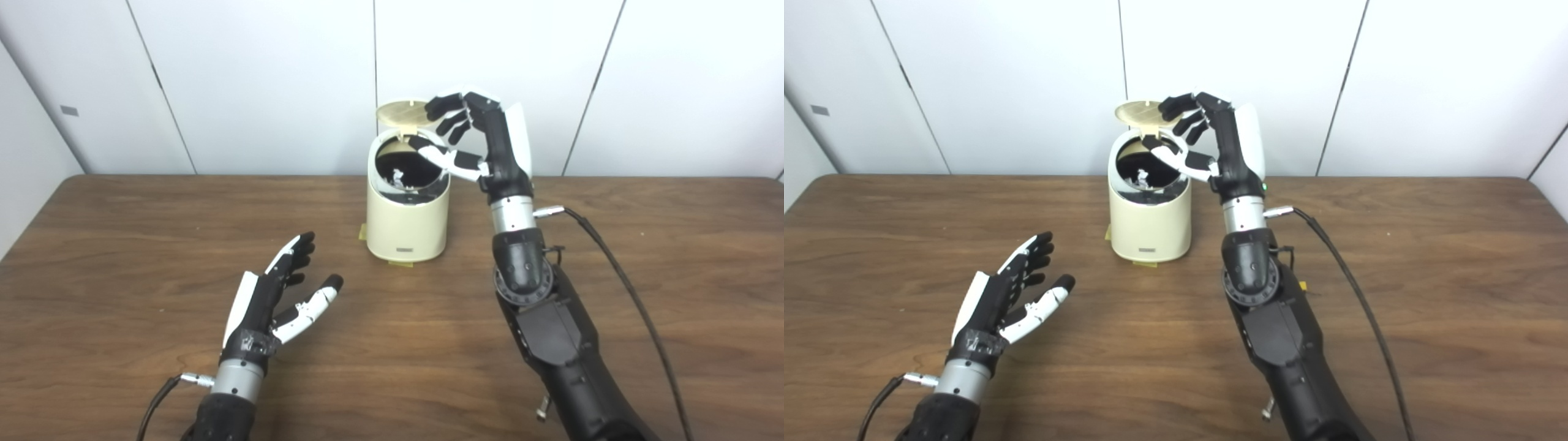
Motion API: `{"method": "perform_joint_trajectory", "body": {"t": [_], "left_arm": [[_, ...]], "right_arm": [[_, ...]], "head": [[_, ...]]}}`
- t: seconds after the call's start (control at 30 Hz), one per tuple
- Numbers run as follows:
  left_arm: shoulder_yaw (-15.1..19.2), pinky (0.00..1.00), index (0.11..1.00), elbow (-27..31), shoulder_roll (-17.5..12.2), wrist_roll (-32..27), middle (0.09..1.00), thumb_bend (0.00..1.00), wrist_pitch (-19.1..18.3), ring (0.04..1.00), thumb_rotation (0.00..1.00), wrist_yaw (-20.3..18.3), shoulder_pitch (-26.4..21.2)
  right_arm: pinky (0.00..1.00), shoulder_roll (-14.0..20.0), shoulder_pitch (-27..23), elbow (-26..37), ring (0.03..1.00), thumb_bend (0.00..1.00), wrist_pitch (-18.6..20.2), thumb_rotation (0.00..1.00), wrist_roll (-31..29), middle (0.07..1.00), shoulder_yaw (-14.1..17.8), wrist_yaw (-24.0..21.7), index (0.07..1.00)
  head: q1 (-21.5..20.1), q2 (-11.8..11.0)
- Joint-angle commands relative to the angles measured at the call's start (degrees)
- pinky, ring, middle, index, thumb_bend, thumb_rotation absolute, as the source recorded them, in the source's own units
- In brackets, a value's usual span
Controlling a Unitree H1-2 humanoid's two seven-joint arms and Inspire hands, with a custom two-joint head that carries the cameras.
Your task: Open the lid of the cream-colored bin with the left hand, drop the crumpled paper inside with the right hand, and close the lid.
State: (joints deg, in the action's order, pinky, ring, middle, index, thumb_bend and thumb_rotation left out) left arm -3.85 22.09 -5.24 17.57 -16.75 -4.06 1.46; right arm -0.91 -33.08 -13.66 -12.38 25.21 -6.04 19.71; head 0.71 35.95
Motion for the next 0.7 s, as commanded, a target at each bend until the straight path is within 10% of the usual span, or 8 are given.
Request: {"method": "perform_joint_trajectory", "body": {"t": [0.0, 0.27, 0.6, 0.67], "left_arm": [[0.61, 0.88, 0.941, 0.32, 0.65, -0.81, 0.897, 0.60, 2.24, 0.896, 0.46, 1.44, -2.01], [5.33, 0.91, 0.935, -1.99, 3.92, -6.39, 0.895, 0.57, -0.78, 0.903, 0.40, 3.36, -5.28], [11.57, 0.86, 0.944, -8.01, 5.35, -17.77, 0.899, 0.53, -6.84, 0.882, 0.41, 3.55, -16.55], [11.76, 0.87, 0.944, -9.79, 5.03, -18.96, 0.894, 0.51, -7.45, 0.883, 0.41, 3.46, -19.18]], "right_arm": [[0.30, 2.21, 0.19, 4.77, 0.415, 0.50, 1.52, 0.00, 0.81, 0.509, 1.53, -0.39, 0.516], [0.32, 5.72, 8.72, 13.24, 0.422, 0.50, 2.78, 0.00, -1.36, 0.515, 5.14, -2.19, 0.503], [0.46, 7.54, 17.47, 19.94, 0.486, 0.52, 13.91, 0.00, -18.19, 0.505, 11.14, -13.09, 0.505], [0.56, 8.05, 19.16, 21.50, 0.646, 0.56, 17.50, 0.26, -25.40, 0.679, 11.77, -17.79, 0.628]], "head": [[-0.07, -0.06], [-0.35, -0.56], [-1.49, -1.00], [-1.48, -1.02]]}}
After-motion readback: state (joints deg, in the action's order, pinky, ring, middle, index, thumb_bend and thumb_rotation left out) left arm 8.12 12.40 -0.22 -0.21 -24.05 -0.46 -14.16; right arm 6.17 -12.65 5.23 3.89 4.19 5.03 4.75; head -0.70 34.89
